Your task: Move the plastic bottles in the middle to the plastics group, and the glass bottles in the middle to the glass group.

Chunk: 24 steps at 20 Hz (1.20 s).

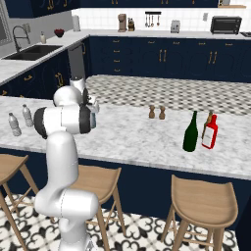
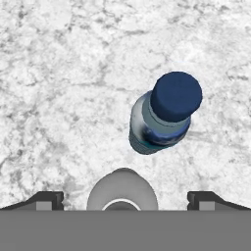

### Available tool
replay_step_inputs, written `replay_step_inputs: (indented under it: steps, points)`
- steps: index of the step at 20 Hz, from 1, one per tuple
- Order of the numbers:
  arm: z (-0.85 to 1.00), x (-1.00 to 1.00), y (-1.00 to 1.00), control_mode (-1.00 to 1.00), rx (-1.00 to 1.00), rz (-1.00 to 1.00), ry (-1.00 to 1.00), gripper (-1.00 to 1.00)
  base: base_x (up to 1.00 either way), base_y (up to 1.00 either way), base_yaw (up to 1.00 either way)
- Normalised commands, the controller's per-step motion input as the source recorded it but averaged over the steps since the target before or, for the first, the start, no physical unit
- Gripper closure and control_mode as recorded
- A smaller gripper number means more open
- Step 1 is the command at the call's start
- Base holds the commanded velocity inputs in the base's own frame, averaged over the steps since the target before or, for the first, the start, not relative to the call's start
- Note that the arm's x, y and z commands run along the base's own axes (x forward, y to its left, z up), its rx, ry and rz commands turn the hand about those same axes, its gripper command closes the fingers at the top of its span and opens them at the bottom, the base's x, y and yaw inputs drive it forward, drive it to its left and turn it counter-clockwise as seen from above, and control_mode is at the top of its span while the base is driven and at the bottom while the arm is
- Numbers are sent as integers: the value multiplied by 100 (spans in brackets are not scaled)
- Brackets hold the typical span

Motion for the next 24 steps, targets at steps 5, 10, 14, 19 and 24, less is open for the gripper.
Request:
replay_step_inputs:
  steps: [5,10,14,19,24]
  points:
    - [-2,-1,0,-100,0,0,0,-100,0,0,0]
    - [-9,-4,0,-100,0,0,0,-100,0,0,0]
    - [-18,-4,0,-100,0,0,0,-100,0,0,0]
    - [-18,0,0,-100,0,0,0,-100,0,0,0]
    - [-10,0,0,-100,0,0,0,100,0,0,0]
